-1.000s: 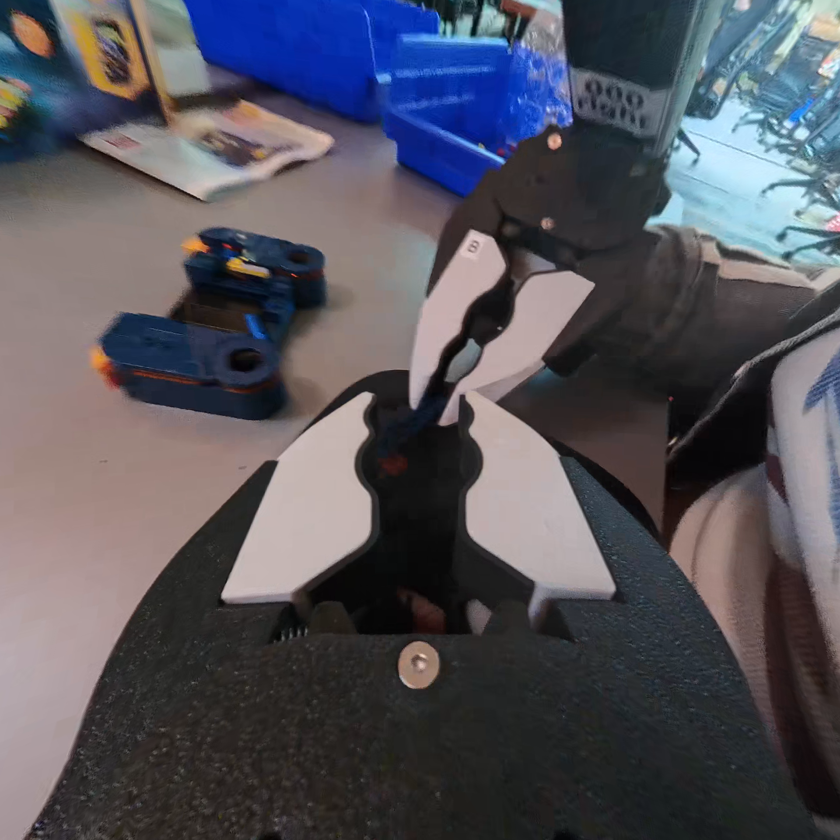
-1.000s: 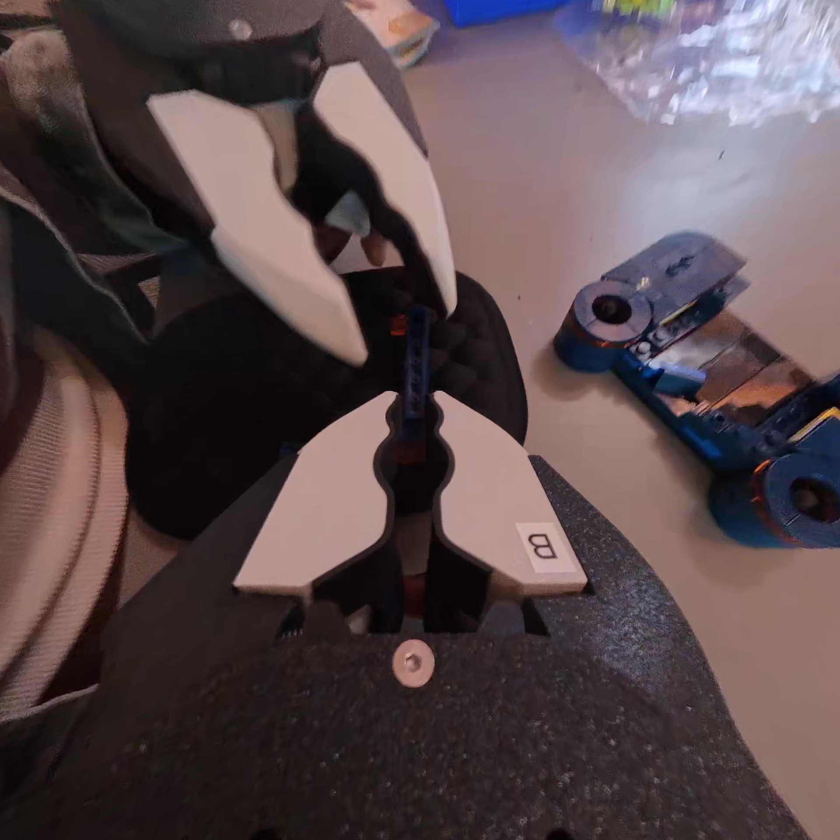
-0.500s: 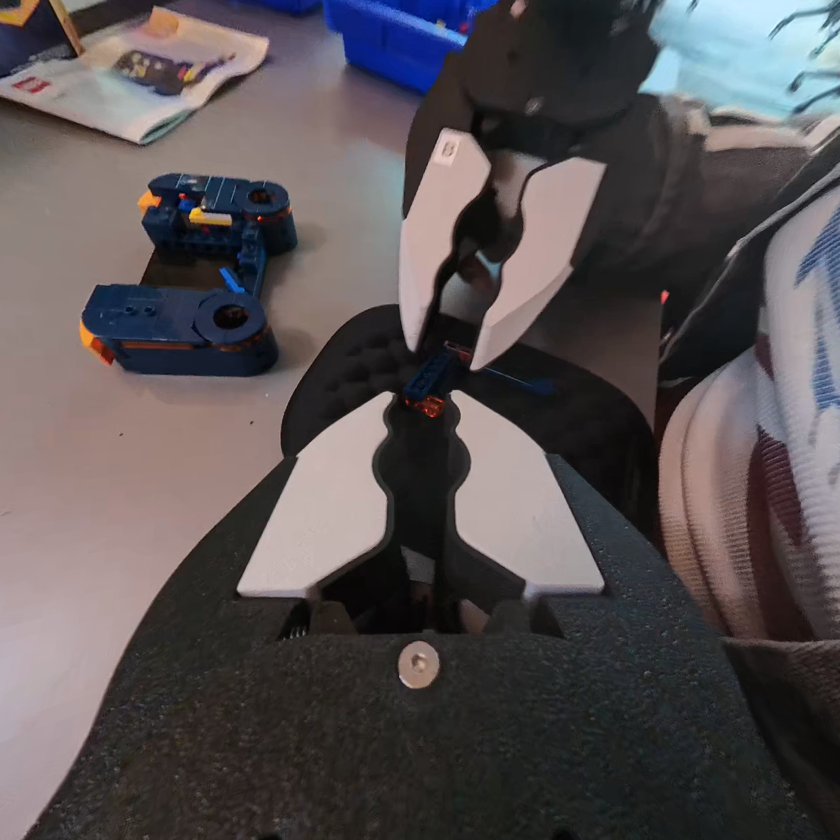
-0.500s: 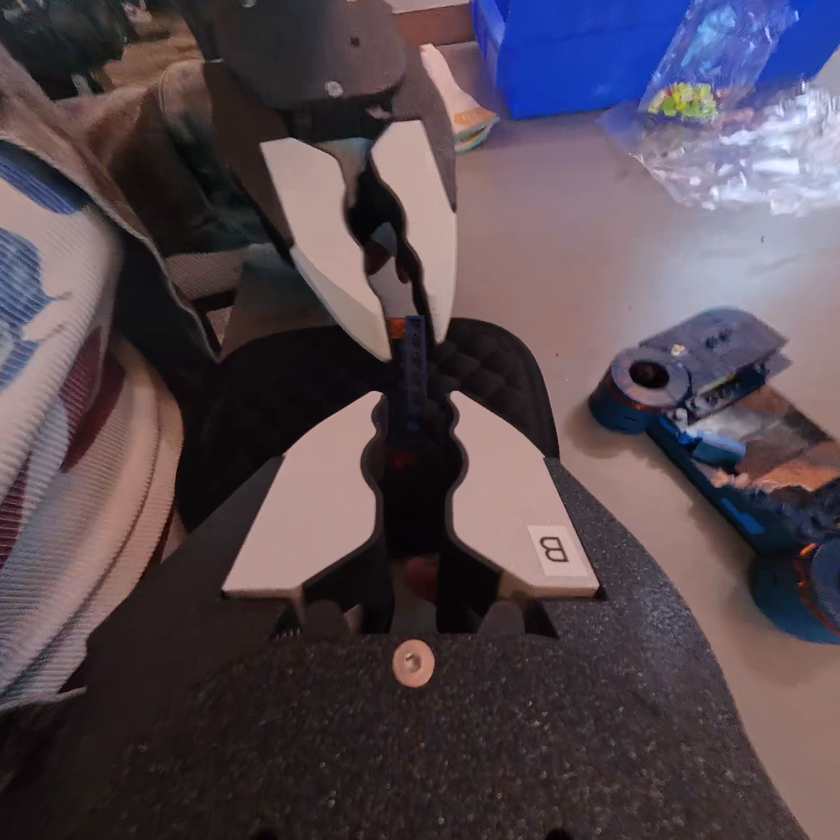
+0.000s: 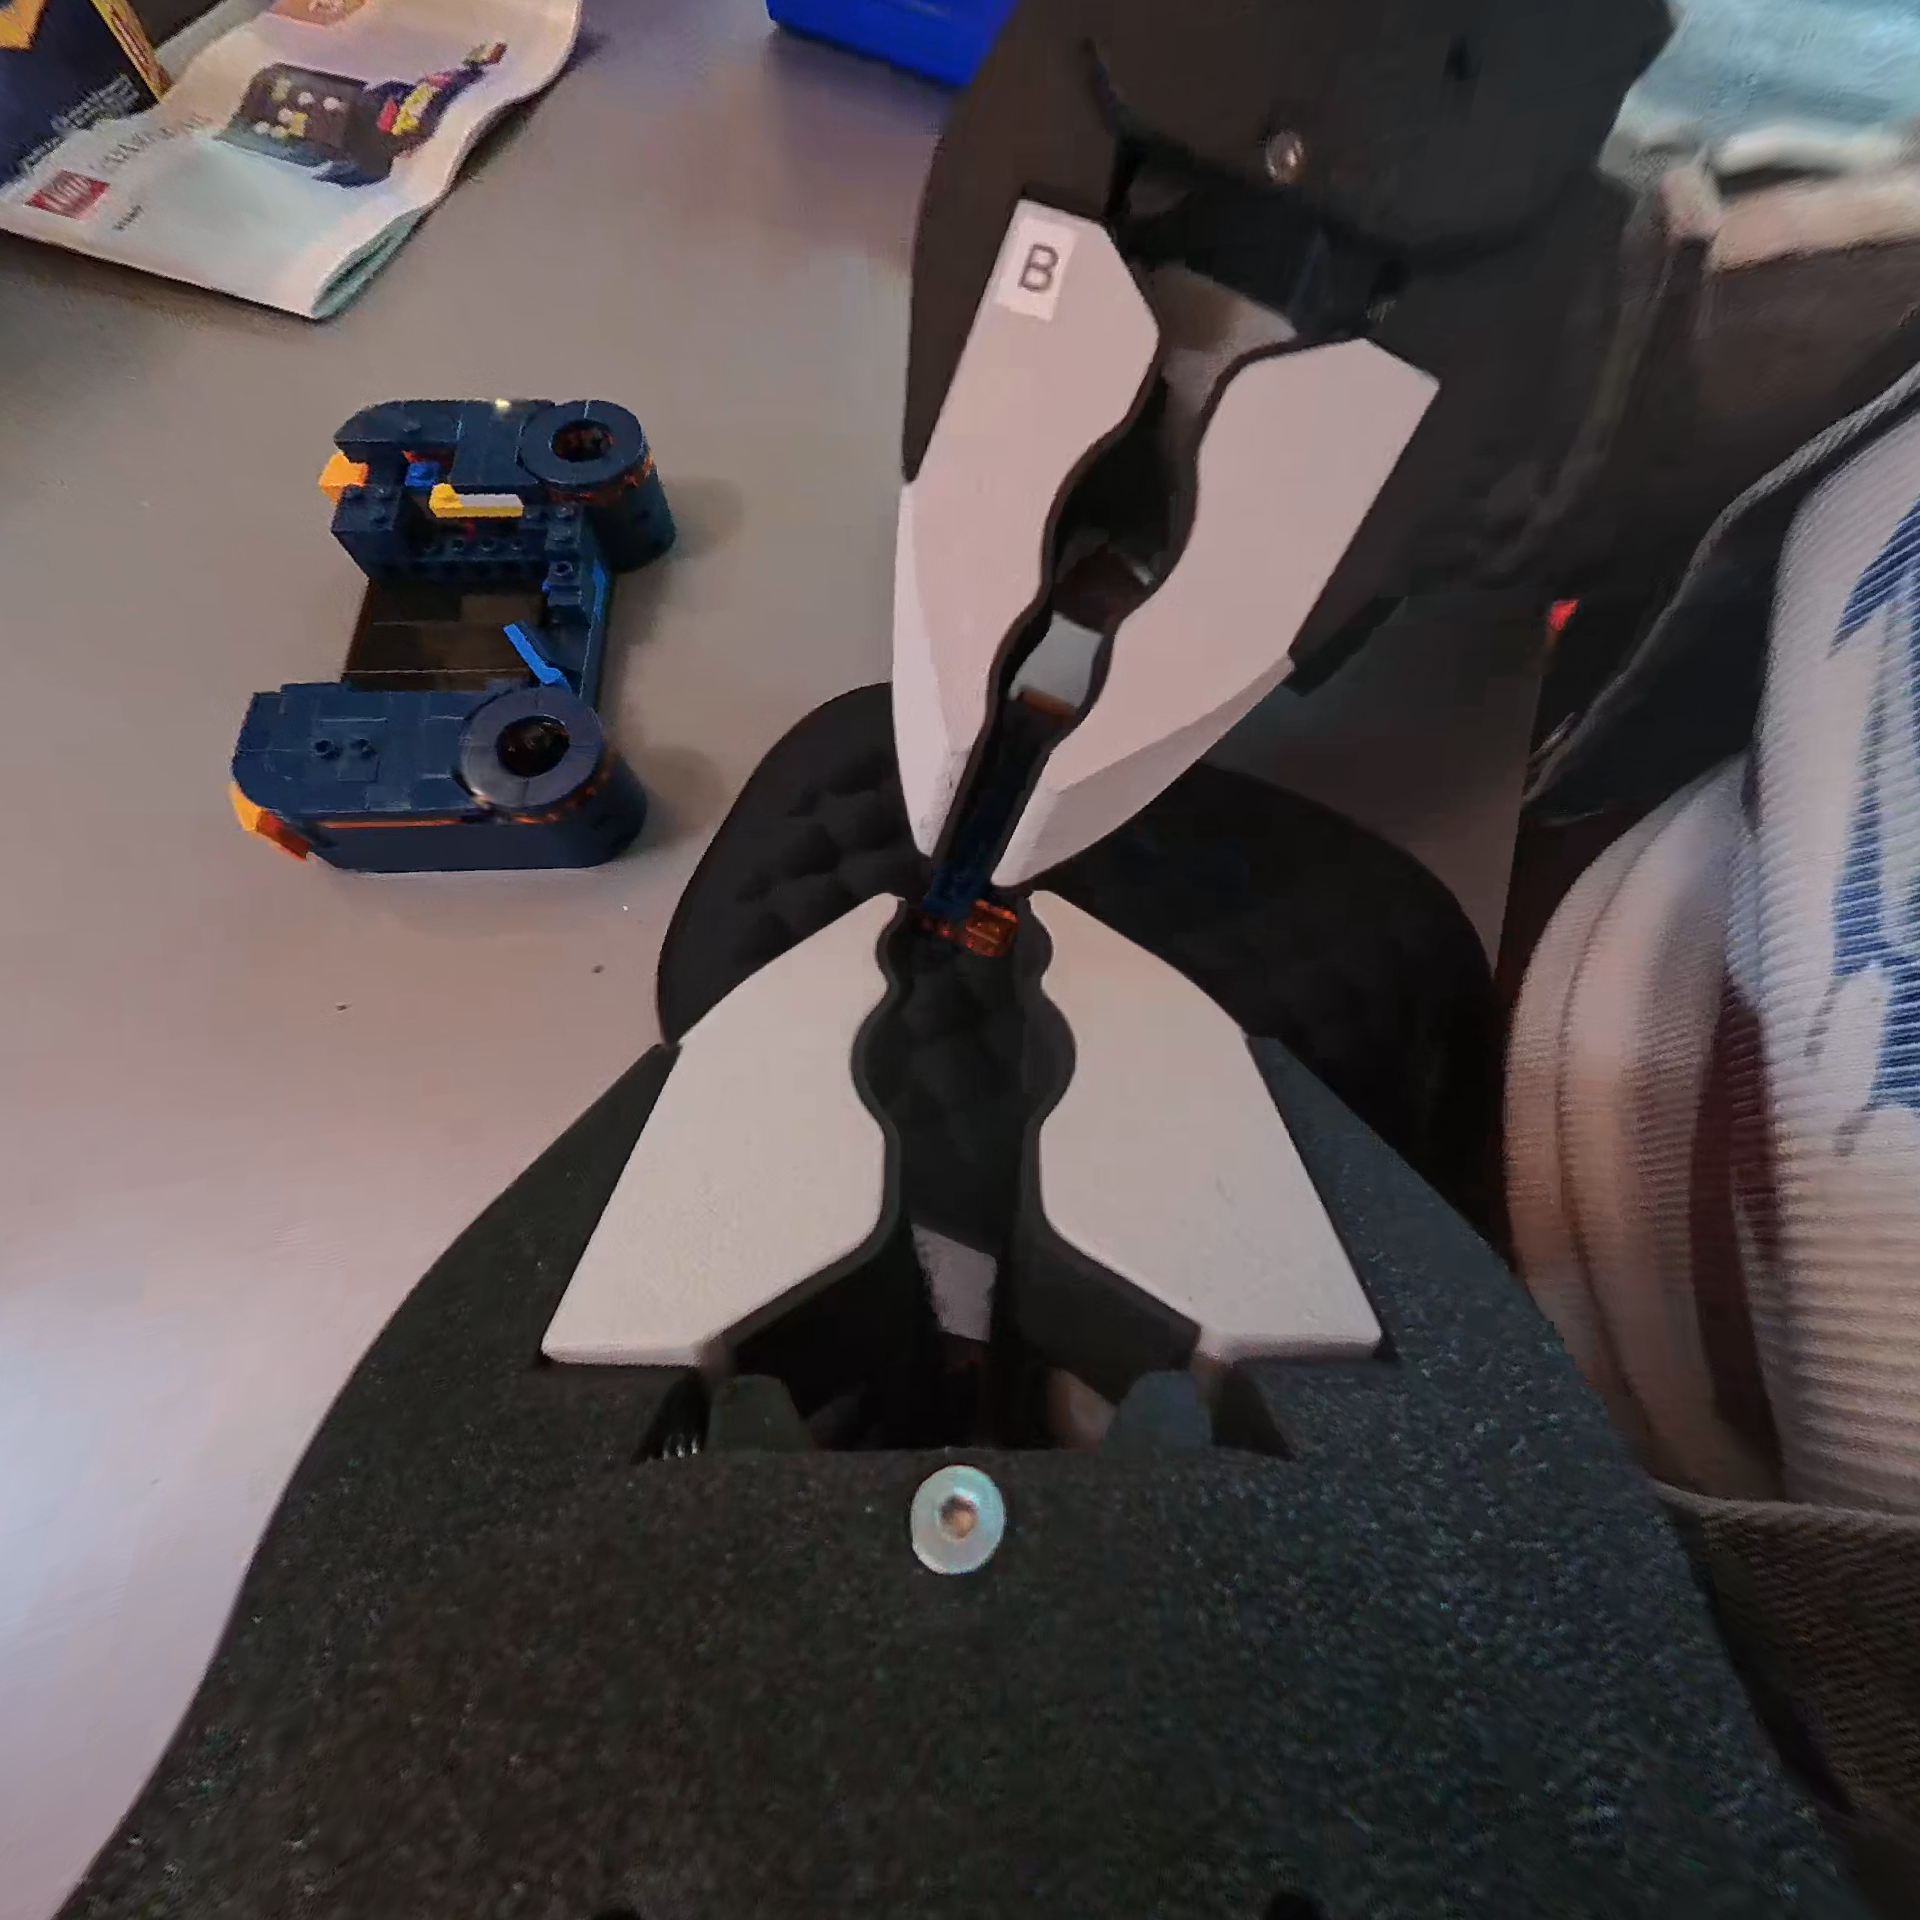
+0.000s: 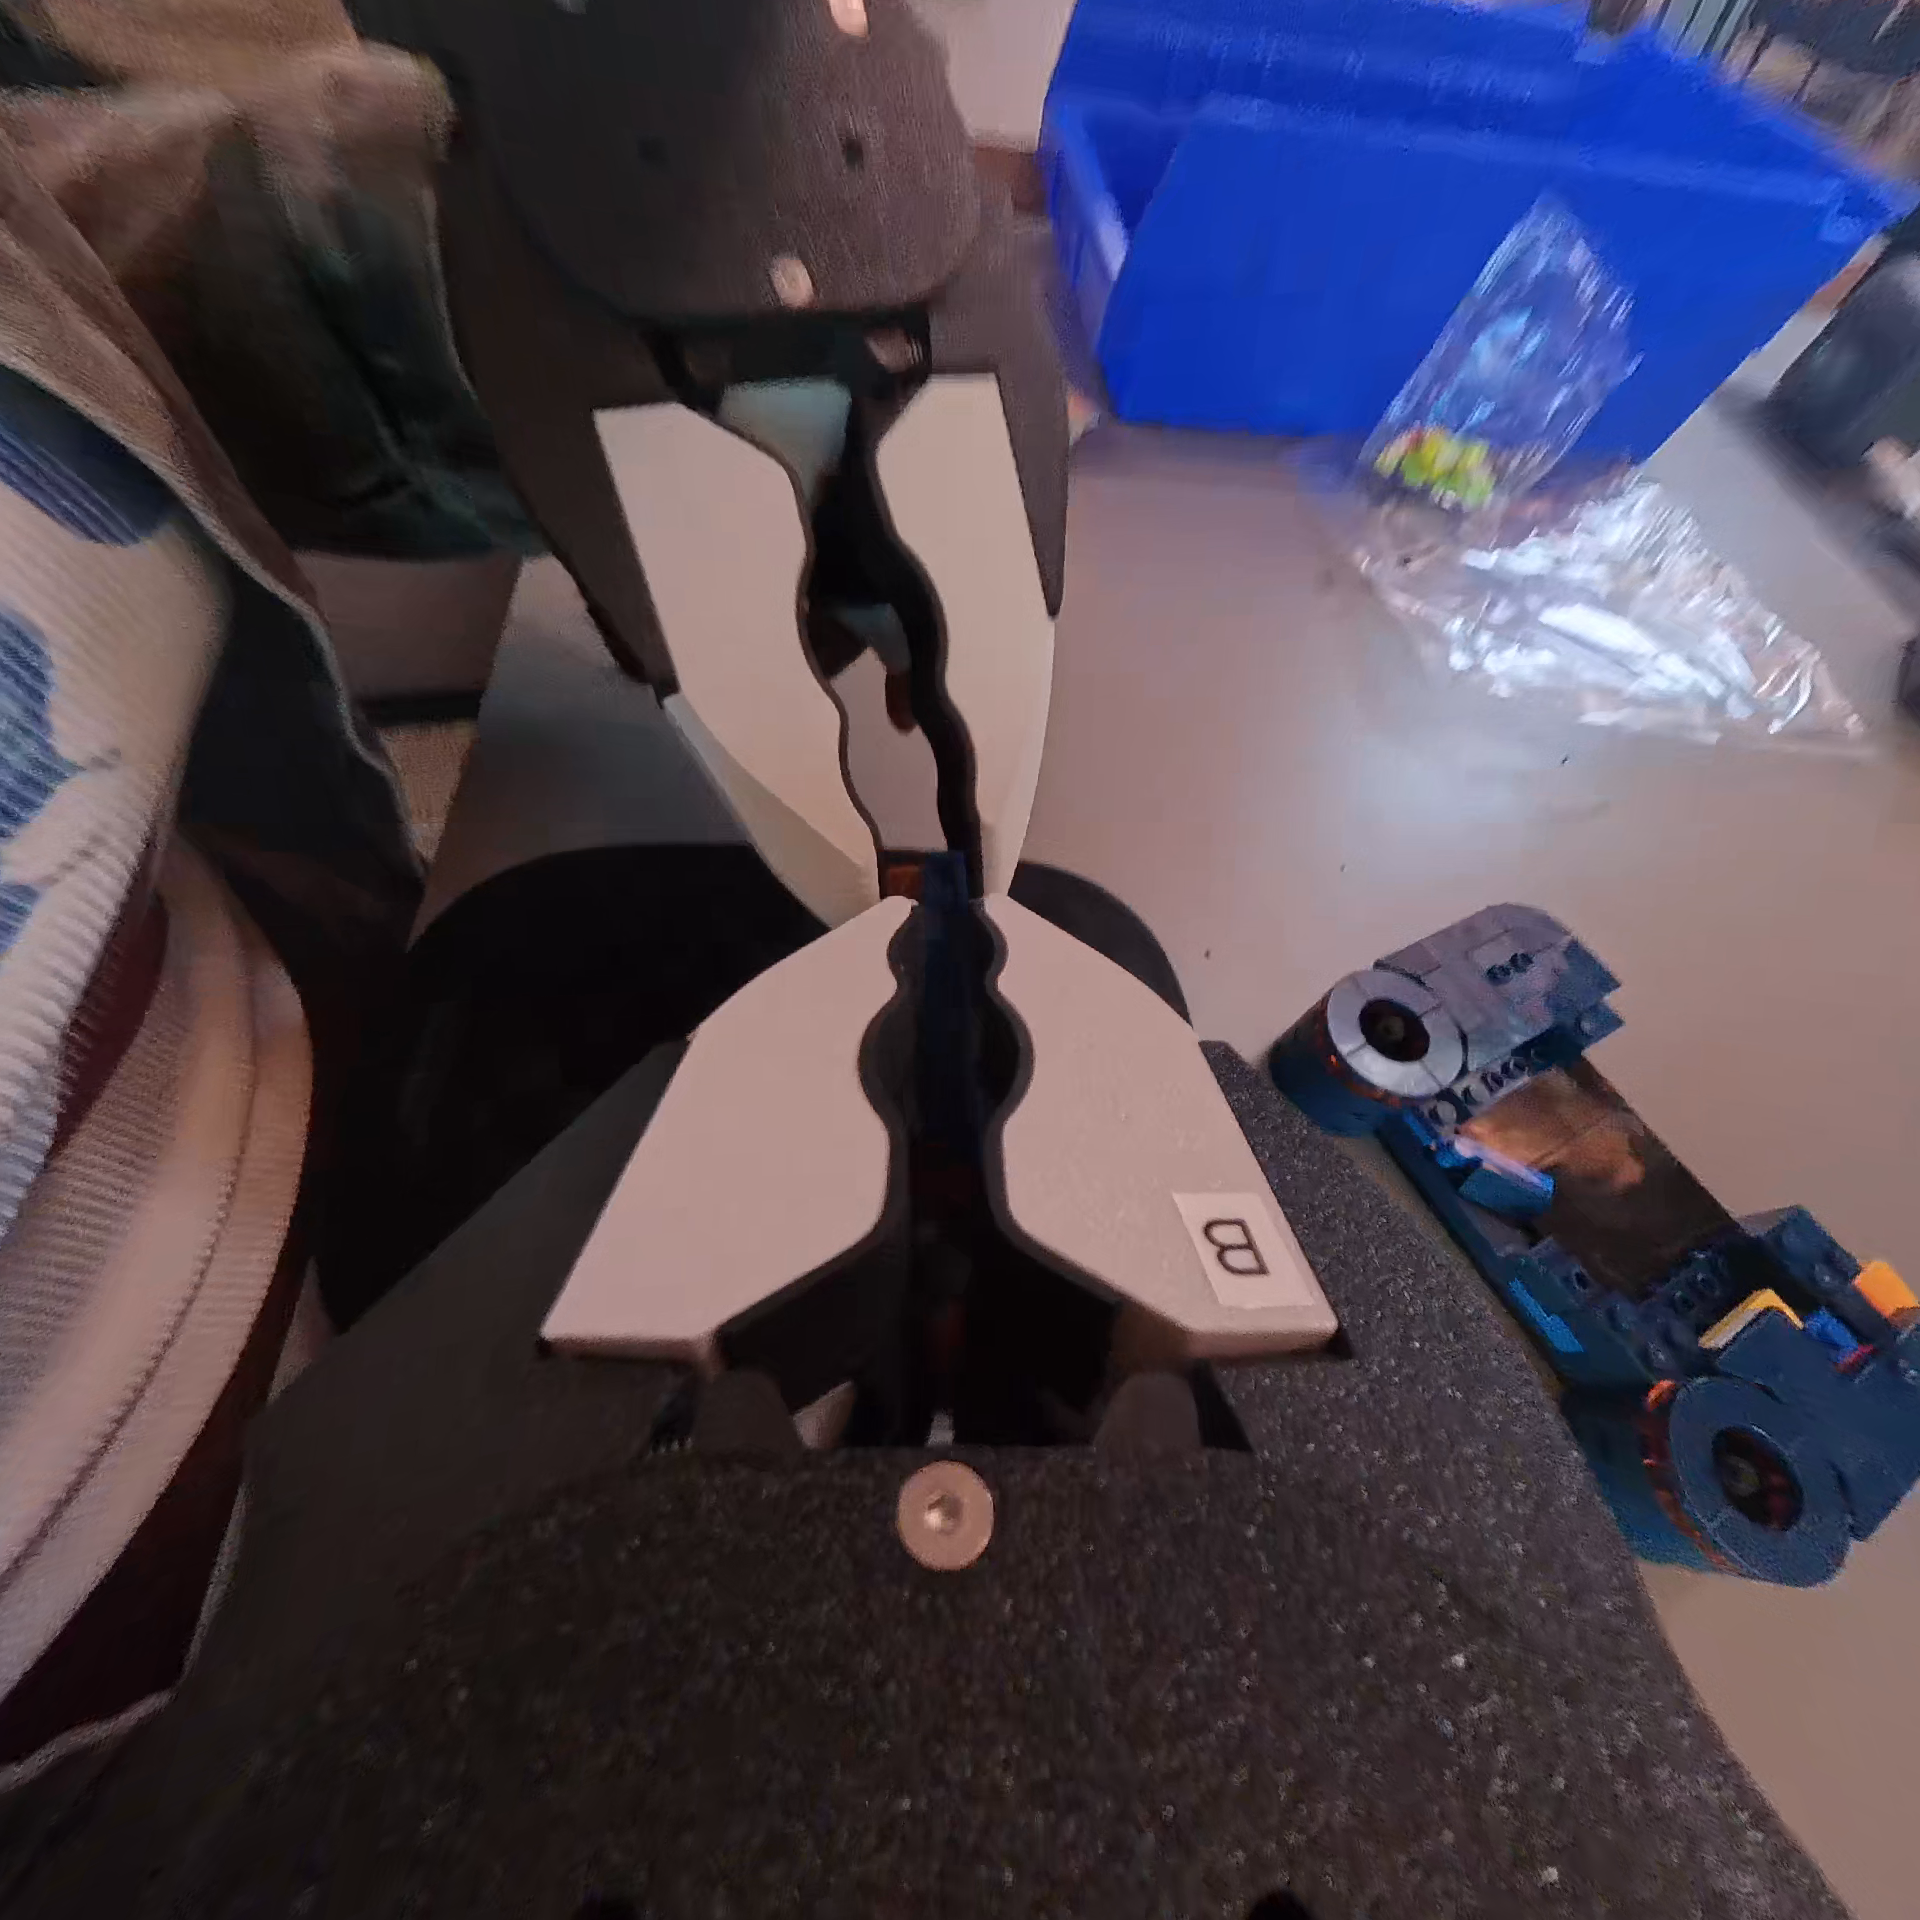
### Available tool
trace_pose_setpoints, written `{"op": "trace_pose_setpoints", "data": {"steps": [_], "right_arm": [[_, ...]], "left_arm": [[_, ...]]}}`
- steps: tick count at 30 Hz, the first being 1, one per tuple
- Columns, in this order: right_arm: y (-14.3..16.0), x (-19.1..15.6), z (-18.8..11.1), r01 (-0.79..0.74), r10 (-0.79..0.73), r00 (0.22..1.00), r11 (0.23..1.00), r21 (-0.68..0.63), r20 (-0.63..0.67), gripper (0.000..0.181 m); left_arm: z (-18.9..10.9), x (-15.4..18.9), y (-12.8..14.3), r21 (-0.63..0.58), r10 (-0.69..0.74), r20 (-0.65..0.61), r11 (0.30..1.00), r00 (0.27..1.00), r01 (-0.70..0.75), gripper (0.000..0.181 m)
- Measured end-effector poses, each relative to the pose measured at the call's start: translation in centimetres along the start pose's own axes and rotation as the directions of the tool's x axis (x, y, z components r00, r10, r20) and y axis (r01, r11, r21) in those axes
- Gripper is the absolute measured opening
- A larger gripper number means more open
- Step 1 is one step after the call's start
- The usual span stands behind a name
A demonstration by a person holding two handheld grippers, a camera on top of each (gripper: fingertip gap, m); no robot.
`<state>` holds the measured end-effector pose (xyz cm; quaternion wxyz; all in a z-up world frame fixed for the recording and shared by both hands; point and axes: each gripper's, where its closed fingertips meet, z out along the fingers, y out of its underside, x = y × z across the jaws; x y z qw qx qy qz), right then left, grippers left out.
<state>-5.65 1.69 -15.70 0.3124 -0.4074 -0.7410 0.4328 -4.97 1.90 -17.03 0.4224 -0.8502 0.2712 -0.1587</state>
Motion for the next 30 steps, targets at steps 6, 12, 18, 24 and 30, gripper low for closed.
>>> {"op": "trace_pose_setpoints", "data": {"steps": [6,12,18,24,30], "right_arm": [[-0.4,0.1,-0.1,-0.034,0.042,0.998,0.989,0.147,-0.047,0.007],[-2.8,1.6,-1.4,-0.036,0.060,0.995,0.961,0.275,-0.079,0.000],[2.0,-0.1,0.3,-0.021,0.051,0.990,0.974,-0.224,0.130,0.016],[1.7,0.4,2.3,0.125,-0.045,0.979,0.904,-0.409,0.198,0.011],[1.7,0.1,2.9,0.129,-0.044,0.977,0.902,-0.412,0.210,0.009]], "left_arm": [[0.4,-0.1,0.3,0.005,-0.116,-0.030,0.993,0.993,0.116,0.018],[1.3,-0.8,2.9,-0.115,-0.159,0.025,0.980,0.987,0.161,0.017],[0.3,-1.4,3.4,-0.182,-0.100,0.082,0.977,0.992,0.114,0.017],[0.5,-1.4,2.7,-0.207,-0.044,0.093,0.976,0.995,0.062,0.017],[0.2,-1.5,2.9,-0.212,-0.036,0.083,0.976,0.996,0.053,0.017]]}}
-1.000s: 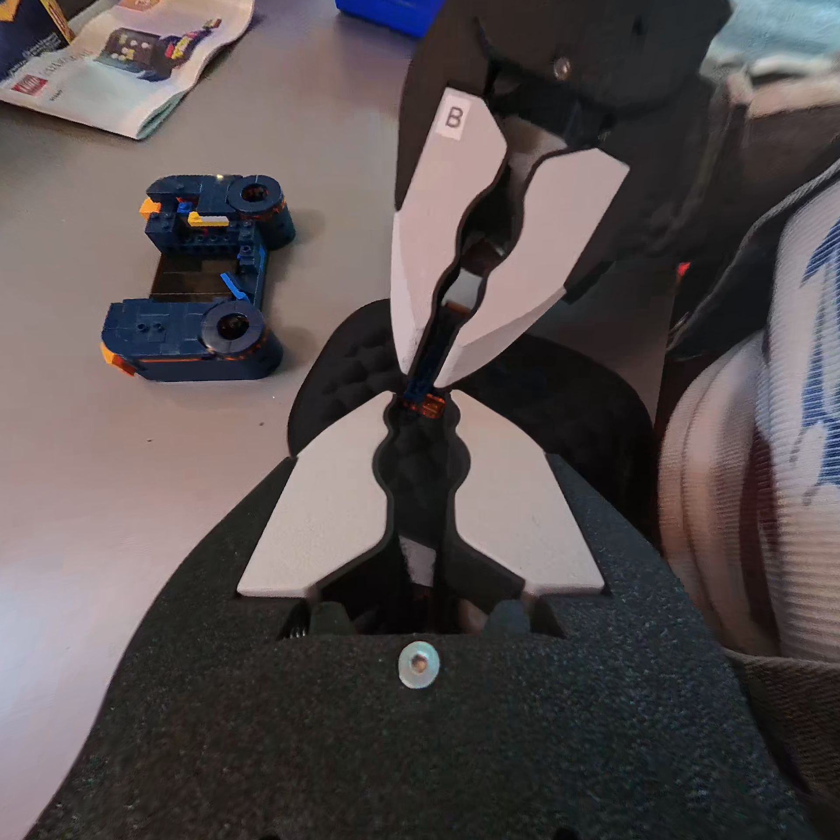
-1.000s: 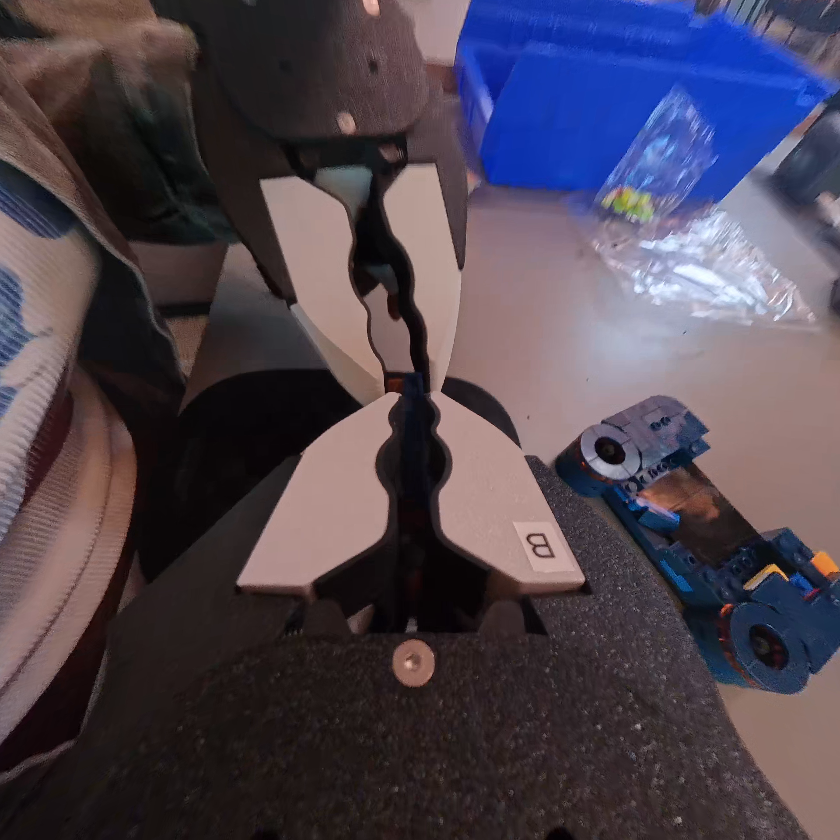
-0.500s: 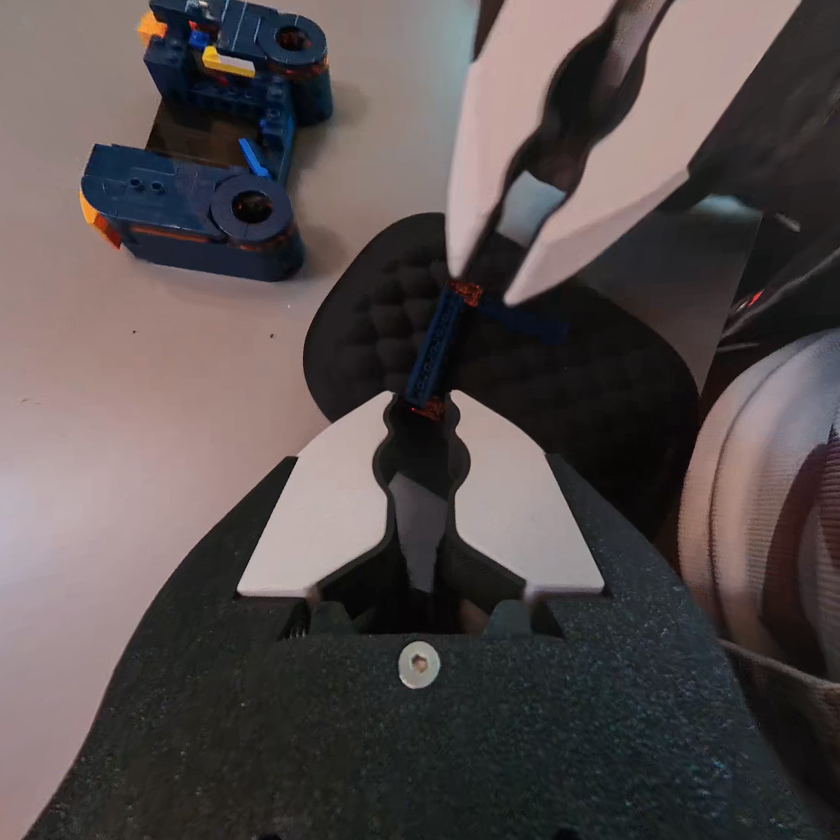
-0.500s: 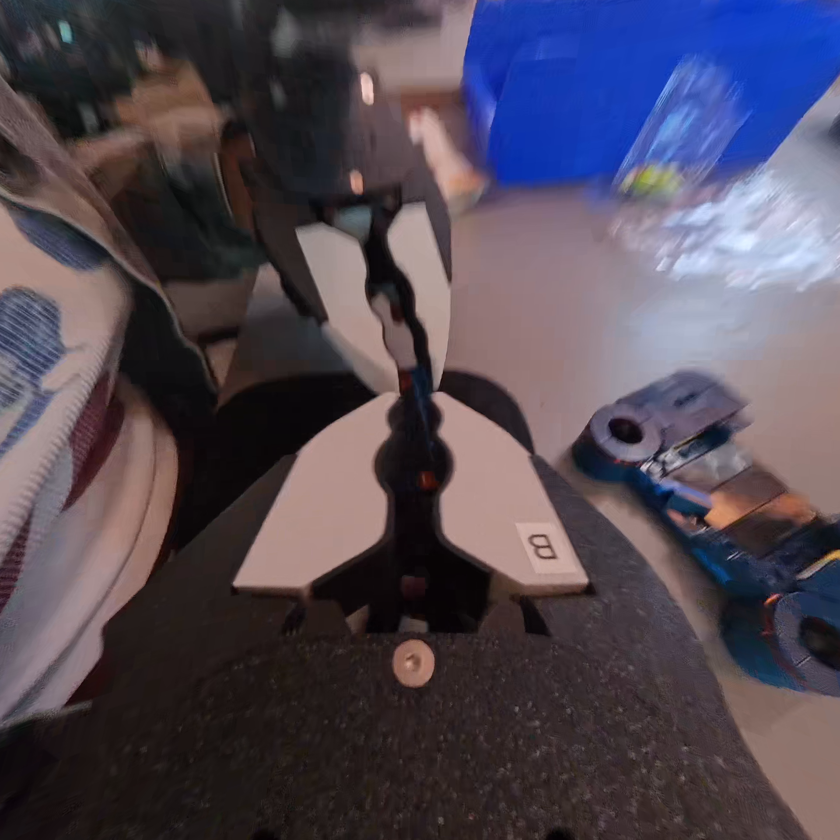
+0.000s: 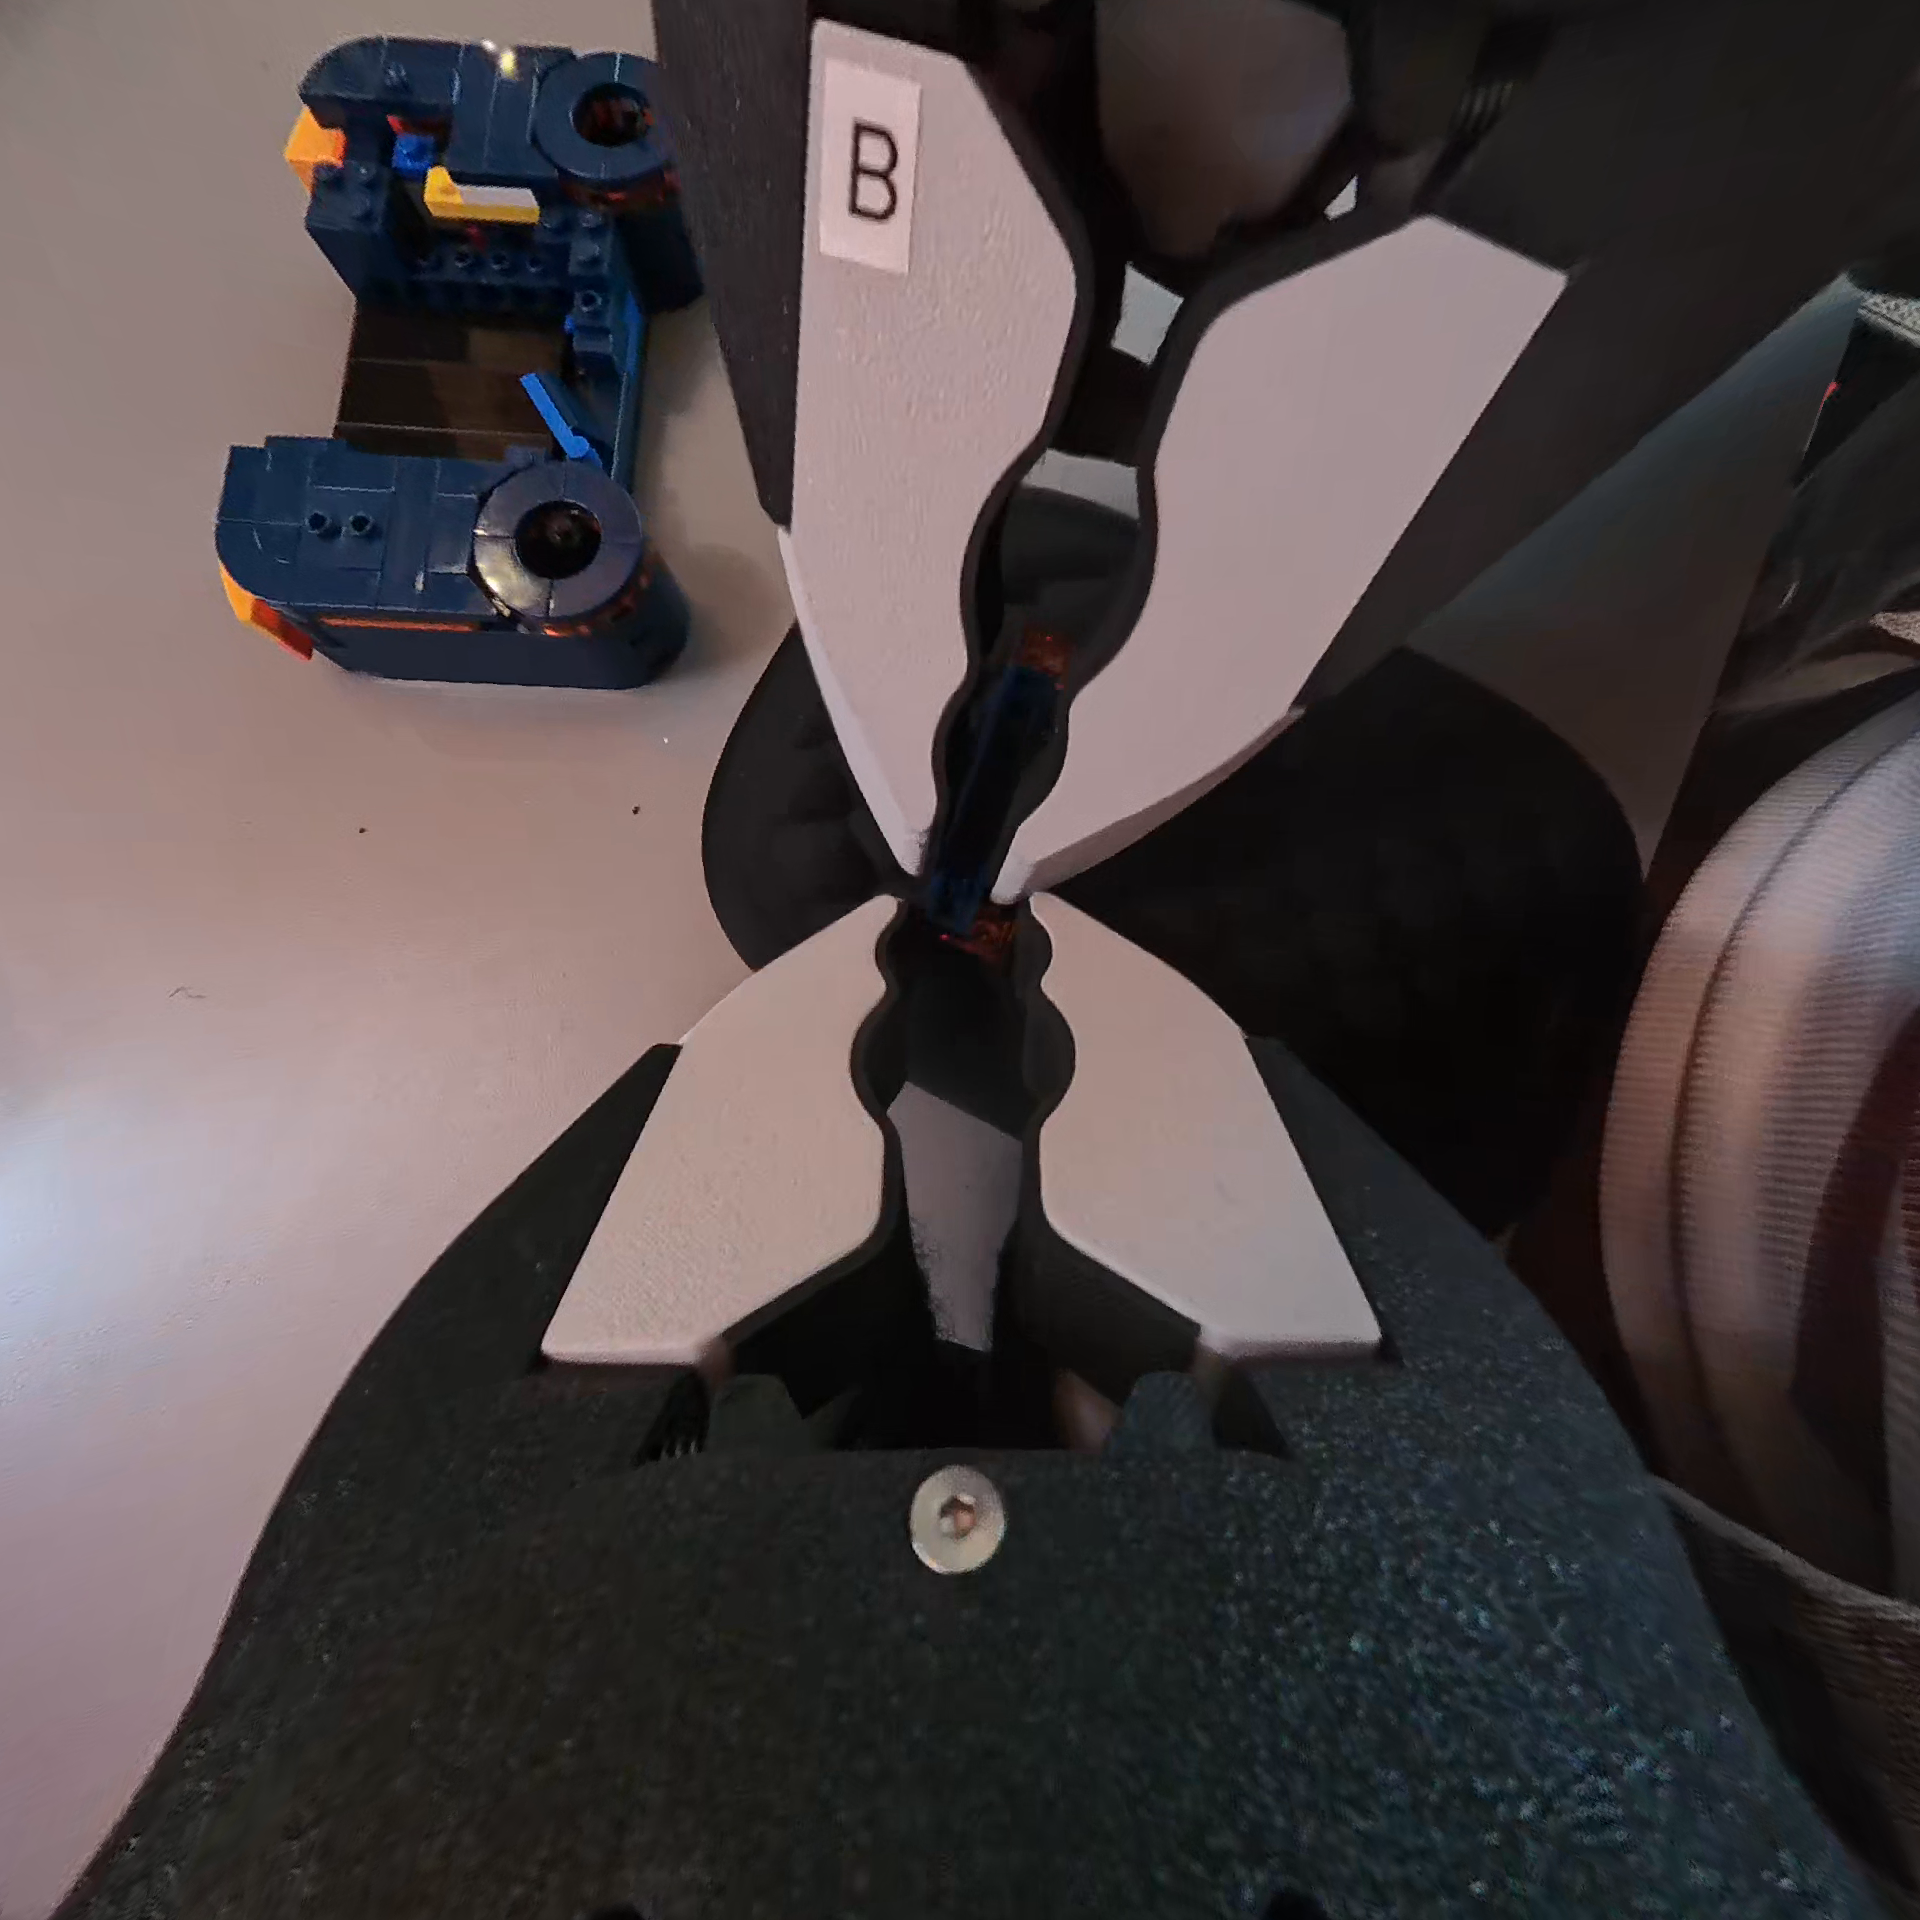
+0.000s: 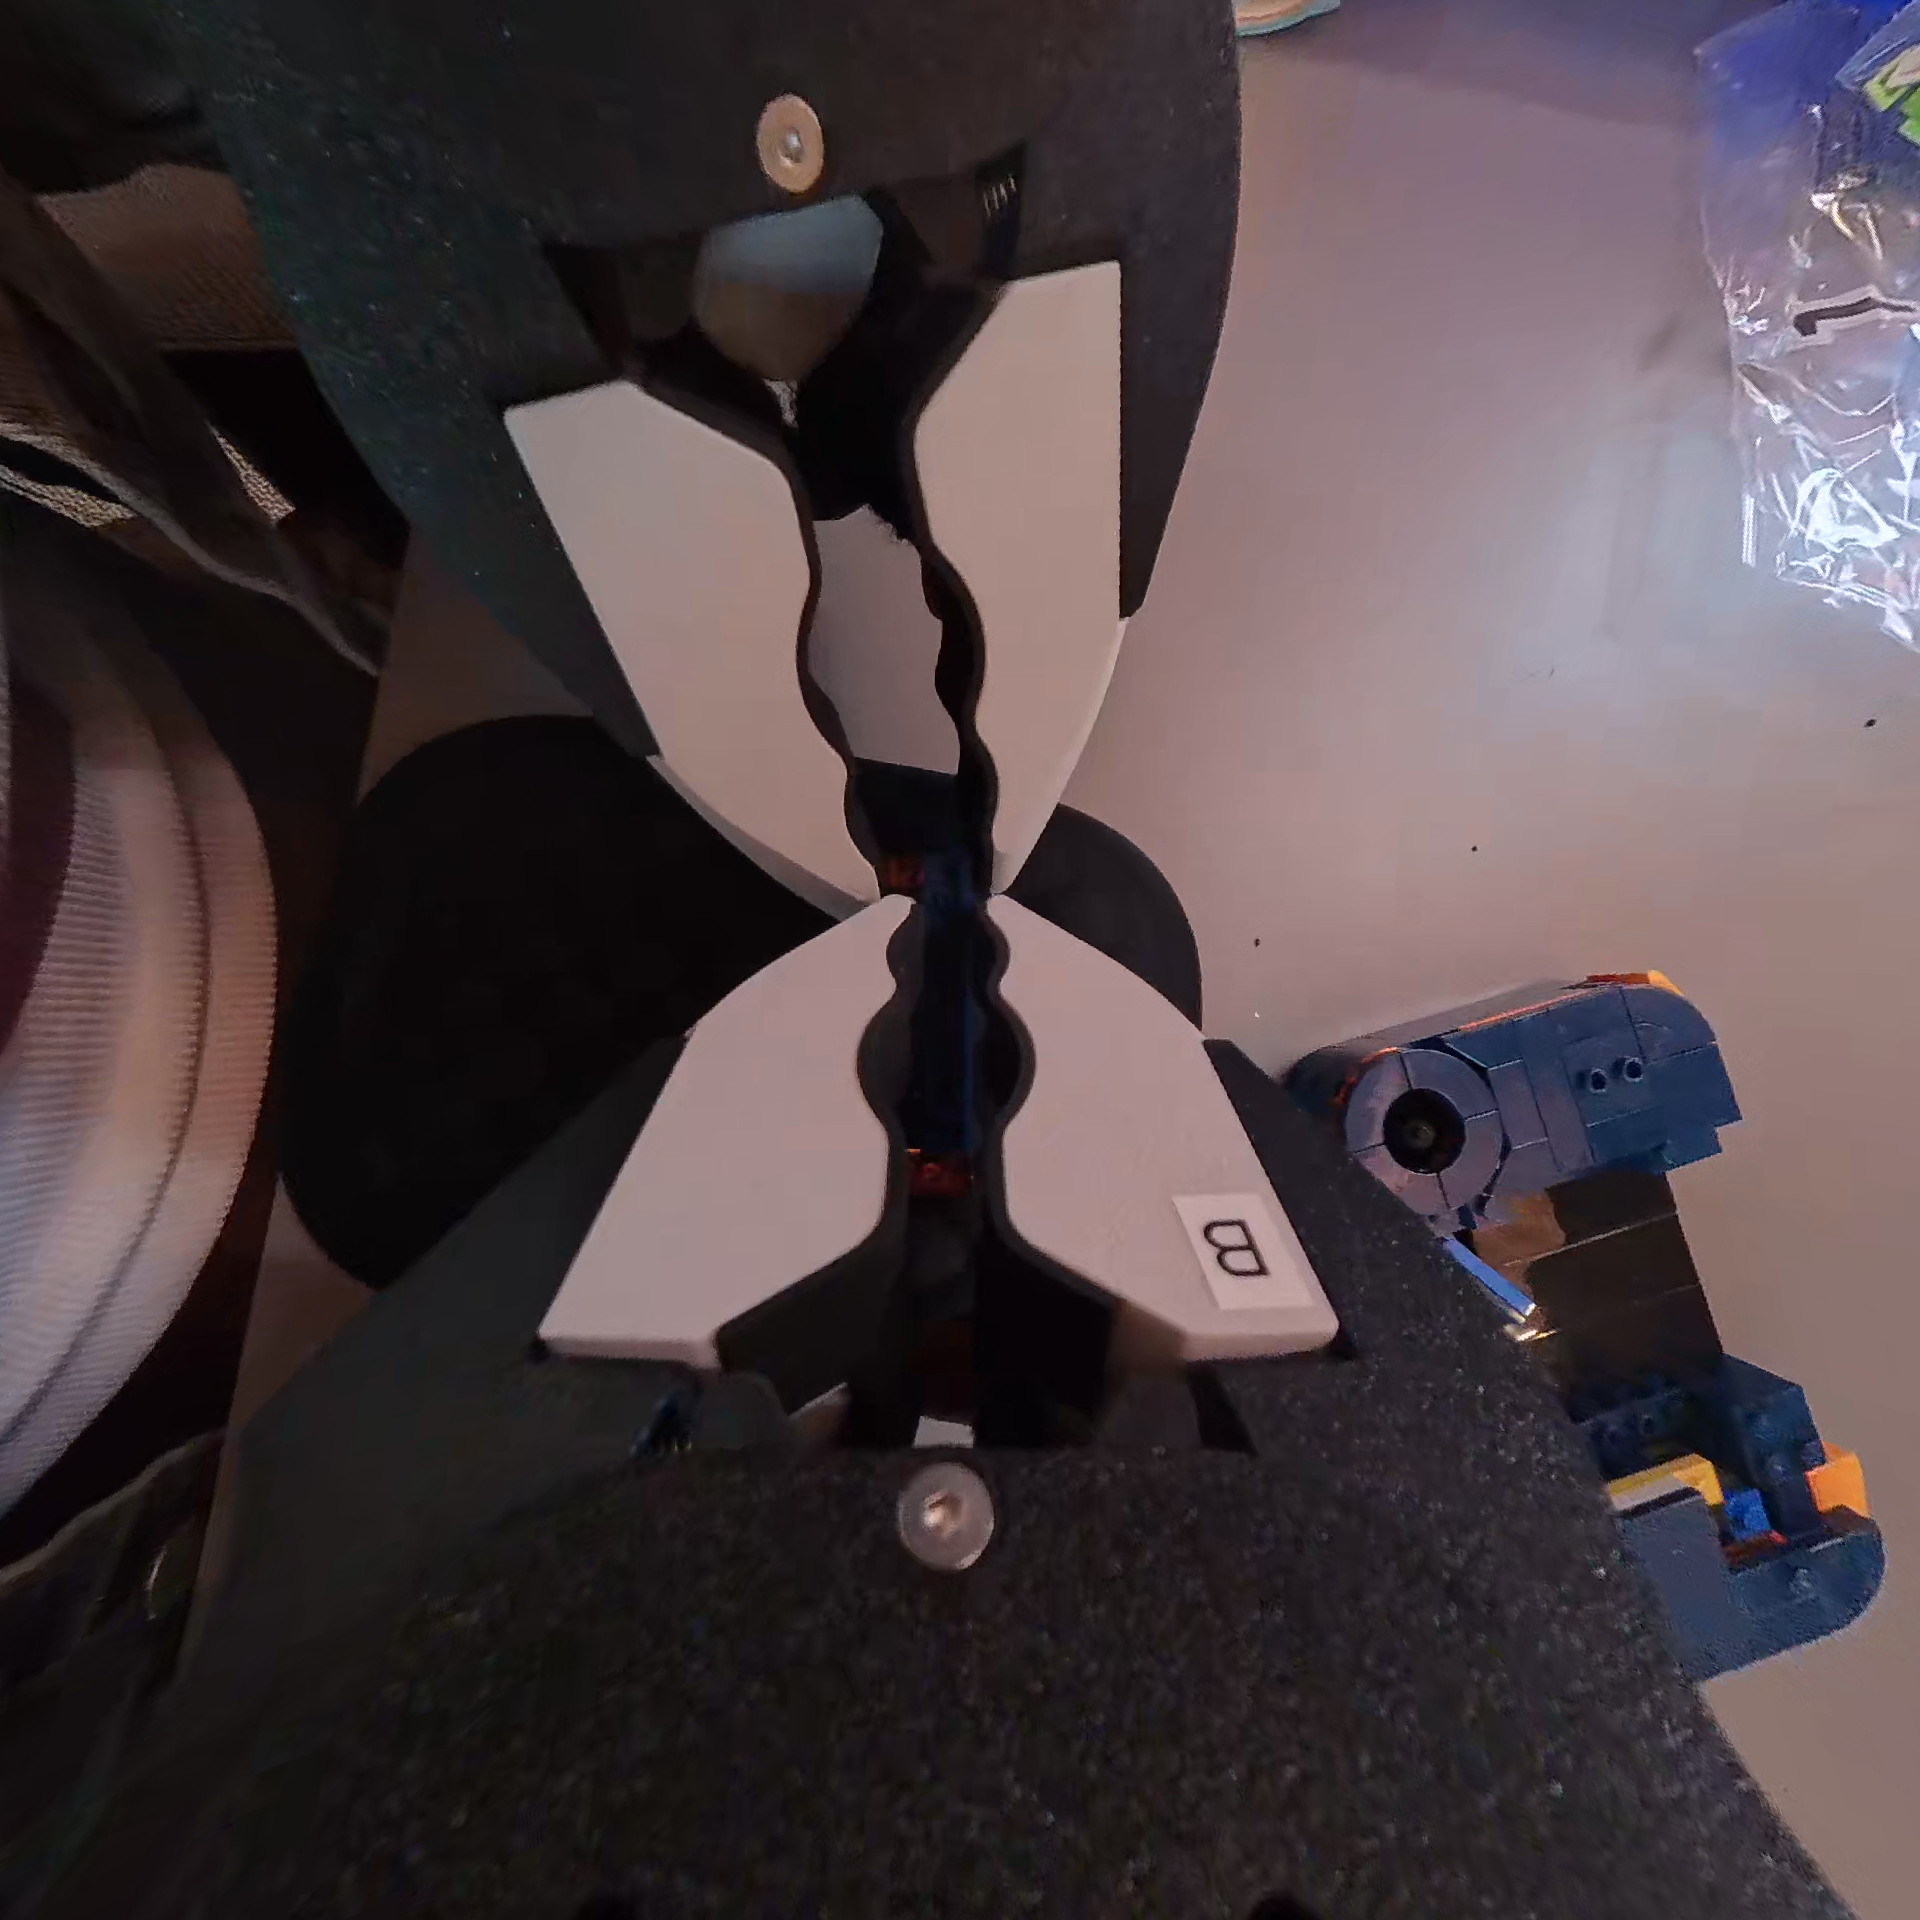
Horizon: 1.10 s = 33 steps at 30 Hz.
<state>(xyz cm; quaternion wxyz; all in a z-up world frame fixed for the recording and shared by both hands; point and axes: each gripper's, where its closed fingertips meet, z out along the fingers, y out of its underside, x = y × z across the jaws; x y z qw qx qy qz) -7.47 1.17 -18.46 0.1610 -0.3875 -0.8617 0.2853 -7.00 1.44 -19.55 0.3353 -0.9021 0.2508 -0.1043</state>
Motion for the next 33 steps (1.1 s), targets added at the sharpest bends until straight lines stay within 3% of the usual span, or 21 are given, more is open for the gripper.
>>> {"op": "trace_pose_setpoints", "data": {"steps": [3,6,15,27,28,29,30,33], "right_arm": [[0.2,-0.2,0.3,0.043,-0.042,0.999,0.999,0.019,-0.025,0.009],[-0.1,-0.1,0.2,0.092,-0.080,0.992,0.987,0.133,-0.093,0.008],[0.0,-0.2,-0.3,0.032,0.030,0.988,0.922,0.386,-0.152,0.007],[0.0,-0.2,-1.3,0.077,0.021,0.976,0.898,0.433,-0.216,0.006],[-0.9,-0.3,-2.1,0.081,0.035,0.975,0.859,0.505,-0.217,0.000],[-3.2,-0.5,-5.0,0.068,0.081,0.980,0.721,0.690,-0.181,0.000],[-4.1,0.3,-7.2,0.023,0.143,0.978,0.641,0.767,-0.149,0.000],[-2.8,2.5,-7.9,0.051,0.161,0.955,0.742,0.669,-0.251,0.000]], "left_arm": [[0.4,0.2,0.4,-0.016,-0.011,-0.034,1.000,0.999,0.011,0.017],[0.4,0.2,0.6,-0.013,-0.068,-0.086,0.998,0.994,0.067,0.017],[0.6,0.5,0.5,-0.034,-0.136,-0.120,0.991,0.983,0.133,0.017],[0.8,0.5,0.5,-0.070,-0.180,-0.127,0.983,0.975,0.172,0.014],[1.0,0.3,0.9,-0.097,-0.187,-0.110,0.980,0.976,0.176,0.007],[1.4,0.3,1.0,-0.098,-0.178,-0.120,0.981,0.977,0.167,0.007],[1.3,0.3,1.0,-0.095,-0.173,-0.135,0.982,0.976,0.161,0.007],[1.2,0.4,0.9,-0.092,-0.131,-0.127,0.989,0.983,0.120,0.007]]}}
